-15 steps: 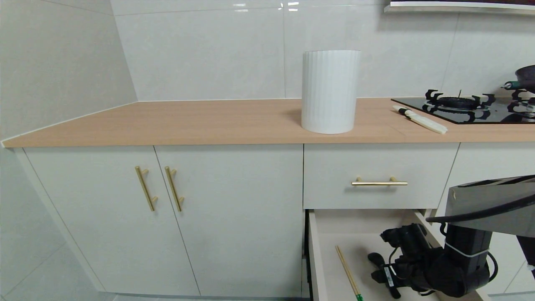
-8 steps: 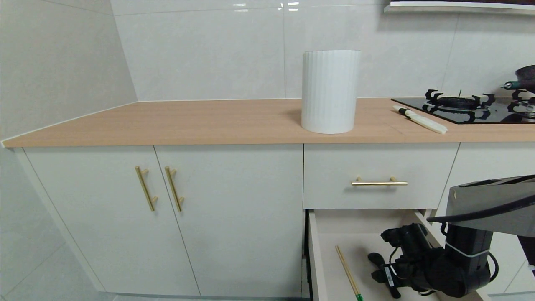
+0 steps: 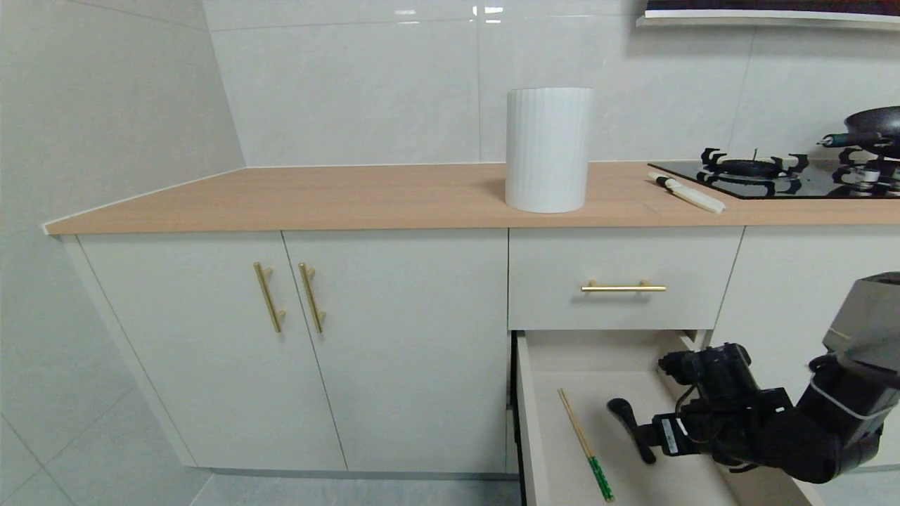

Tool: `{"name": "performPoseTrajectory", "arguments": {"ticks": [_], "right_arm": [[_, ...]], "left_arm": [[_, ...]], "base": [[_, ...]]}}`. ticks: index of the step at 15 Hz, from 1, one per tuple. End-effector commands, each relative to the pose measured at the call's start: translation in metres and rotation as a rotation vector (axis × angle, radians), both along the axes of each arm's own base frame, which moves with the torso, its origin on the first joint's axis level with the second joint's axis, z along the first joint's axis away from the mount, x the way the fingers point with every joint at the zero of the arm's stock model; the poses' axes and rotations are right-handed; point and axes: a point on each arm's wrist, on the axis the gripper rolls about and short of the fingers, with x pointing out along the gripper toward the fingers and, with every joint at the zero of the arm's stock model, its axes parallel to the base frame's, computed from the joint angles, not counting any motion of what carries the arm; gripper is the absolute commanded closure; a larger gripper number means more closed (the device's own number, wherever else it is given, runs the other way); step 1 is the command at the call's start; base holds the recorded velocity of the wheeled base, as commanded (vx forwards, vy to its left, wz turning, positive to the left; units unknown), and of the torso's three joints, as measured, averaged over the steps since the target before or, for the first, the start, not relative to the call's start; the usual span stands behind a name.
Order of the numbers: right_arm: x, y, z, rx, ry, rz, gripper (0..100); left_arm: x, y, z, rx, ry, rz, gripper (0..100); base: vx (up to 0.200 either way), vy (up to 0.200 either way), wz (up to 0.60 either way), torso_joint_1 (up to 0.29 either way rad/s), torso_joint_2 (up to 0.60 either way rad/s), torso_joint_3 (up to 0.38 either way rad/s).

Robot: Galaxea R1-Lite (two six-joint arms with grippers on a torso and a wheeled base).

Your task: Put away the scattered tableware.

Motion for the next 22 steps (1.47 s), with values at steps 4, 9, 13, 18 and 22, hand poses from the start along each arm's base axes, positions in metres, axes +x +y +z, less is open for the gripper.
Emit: {"name": "performPoseTrajectory", "arguments": {"ticks": [4, 9, 13, 18, 22], "right_arm": [[-0.02, 0.003, 0.062, 0.042, -0.138, 0.032, 0], [-0.082, 0.027, 0.109, 0.068, -0.049, 0.246, 0], [-0.12, 0.038, 0.115, -0.002, 0.132, 0.403, 0], [-0.145, 0.03, 0.104, -0.063, 0.167, 0.615, 0], [-0.155, 0.023, 0.092, -0.134, 0.206, 0.716, 0]], "left_arm": [[0.0, 0.0, 0.0, -0.001, 0.0, 0.0, 0], [0.0, 0.0, 0.0, -0.001, 0.0, 0.0, 0], [0.0, 0.0, 0.0, -0.001, 0.0, 0.0, 0], [0.0, 0.0, 0.0, -0.001, 0.0, 0.0, 0], [0.0, 0.0, 0.0, -0.001, 0.0, 0.0, 0]], "base": [[-0.1, 0.0, 0.0, 0.002, 0.0, 0.002], [0.0, 0.0, 0.0, 0.0, 0.0, 0.0], [0.0, 0.0, 0.0, 0.0, 0.0, 0.0], [0.0, 0.0, 0.0, 0.0, 0.0, 0.0], [0.0, 0.0, 0.0, 0.0, 0.0, 0.0]]}}
